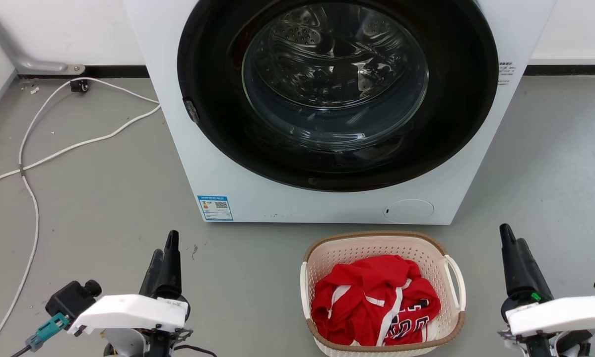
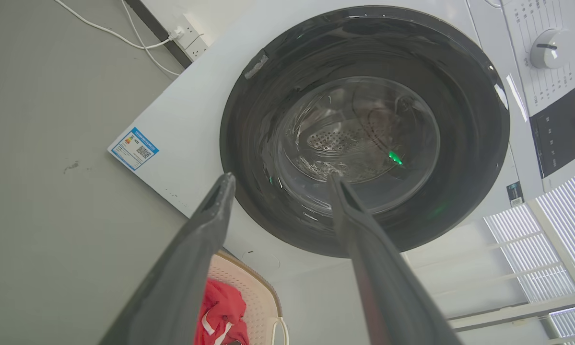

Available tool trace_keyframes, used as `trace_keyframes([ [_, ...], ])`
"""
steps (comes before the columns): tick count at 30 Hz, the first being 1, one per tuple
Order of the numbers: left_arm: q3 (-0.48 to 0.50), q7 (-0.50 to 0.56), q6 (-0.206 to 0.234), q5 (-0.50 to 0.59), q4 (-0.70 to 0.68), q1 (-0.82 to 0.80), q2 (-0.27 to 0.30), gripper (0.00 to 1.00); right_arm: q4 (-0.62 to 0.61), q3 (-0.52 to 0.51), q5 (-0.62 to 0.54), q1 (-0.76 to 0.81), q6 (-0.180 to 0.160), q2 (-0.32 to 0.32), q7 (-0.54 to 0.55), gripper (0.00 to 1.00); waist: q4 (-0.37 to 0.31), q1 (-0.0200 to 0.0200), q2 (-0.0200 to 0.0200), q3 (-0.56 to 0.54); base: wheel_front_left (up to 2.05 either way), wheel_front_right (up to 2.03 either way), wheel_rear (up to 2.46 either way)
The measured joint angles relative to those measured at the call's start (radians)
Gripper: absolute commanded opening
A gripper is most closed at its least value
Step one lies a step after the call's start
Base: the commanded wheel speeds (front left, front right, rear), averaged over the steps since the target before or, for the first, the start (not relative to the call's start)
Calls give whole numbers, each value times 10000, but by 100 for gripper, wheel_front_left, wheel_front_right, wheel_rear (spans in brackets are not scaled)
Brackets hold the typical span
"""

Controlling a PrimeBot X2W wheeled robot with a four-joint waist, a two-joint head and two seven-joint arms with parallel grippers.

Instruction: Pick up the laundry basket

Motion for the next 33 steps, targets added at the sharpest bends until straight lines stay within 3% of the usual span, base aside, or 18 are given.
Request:
trace_keyframes([
  [33, -761, -1011, 299, 4291, -872, 289, 6, 100, -1183, 117, -4746, 519, 0, -4, -1035, 100, 25, 0, 0, -19, 0, 0, 0],
])
